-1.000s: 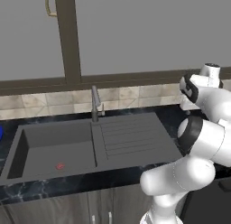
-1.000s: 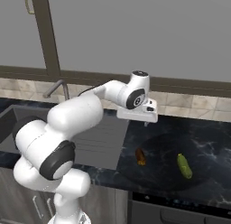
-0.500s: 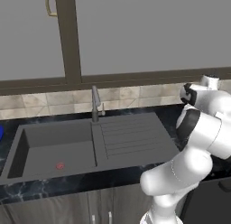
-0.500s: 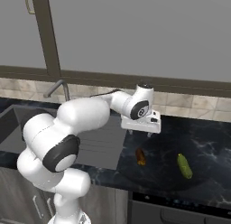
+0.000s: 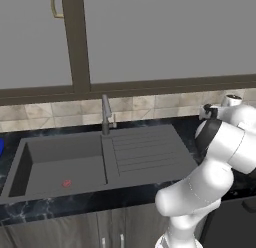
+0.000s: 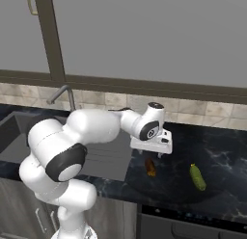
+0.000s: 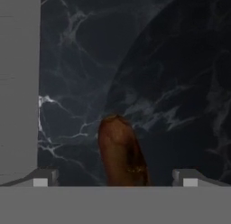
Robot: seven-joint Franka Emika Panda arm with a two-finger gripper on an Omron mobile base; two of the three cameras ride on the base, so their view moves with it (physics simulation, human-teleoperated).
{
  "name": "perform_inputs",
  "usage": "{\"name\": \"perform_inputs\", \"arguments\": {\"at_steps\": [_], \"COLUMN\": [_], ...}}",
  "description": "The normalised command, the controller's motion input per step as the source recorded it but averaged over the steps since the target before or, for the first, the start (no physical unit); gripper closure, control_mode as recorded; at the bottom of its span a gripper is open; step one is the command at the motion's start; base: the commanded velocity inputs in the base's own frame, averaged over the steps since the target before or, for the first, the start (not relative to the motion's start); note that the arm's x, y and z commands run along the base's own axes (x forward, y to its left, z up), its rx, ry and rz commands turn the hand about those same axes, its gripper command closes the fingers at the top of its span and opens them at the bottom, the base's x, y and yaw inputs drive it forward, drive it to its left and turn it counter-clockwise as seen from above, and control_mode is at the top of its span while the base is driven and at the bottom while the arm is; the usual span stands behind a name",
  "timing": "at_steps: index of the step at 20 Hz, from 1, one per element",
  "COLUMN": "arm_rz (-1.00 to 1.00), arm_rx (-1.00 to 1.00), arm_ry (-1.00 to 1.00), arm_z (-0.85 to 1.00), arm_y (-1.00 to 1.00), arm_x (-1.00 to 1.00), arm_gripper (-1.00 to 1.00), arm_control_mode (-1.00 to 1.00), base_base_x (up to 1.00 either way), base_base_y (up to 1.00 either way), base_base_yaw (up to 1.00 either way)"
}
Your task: Pick up all produce items and place them in the sink. Turn on the sink faucet to wash them. Then turn the sink off and put them in the tray.
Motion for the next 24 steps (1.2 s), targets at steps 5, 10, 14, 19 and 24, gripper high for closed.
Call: {"name": "perform_inputs", "arguments": {"at_steps": [5, 10, 14, 19, 24], "arm_rz": [0.00, 0.00, 0.02, 0.03, 0.01], "arm_rx": [-0.01, 0.00, 0.00, 0.00, 0.00], "arm_ry": [0.00, 0.00, 0.02, 0.04, 0.03], "arm_z": [-0.42, -0.35, -0.36, -0.38, -0.15], "arm_y": [-0.05, 0.00, 0.00, 0.00, 0.06], "arm_x": [-0.26, -0.04, 0.02, 0.15, 0.00], "arm_gripper": [-1.00, -1.00, -1.00, -1.00, 1.00], "arm_control_mode": [-1.00, -1.00, -1.00, -1.00, -1.00], "base_base_x": [0.00, 0.00, 0.00, 0.00, 0.00], "base_base_y": [0.00, 0.00, 0.00, 0.00, 0.00], "base_base_yaw": [0.00, 0.00, 0.00, 0.00, 0.00]}}
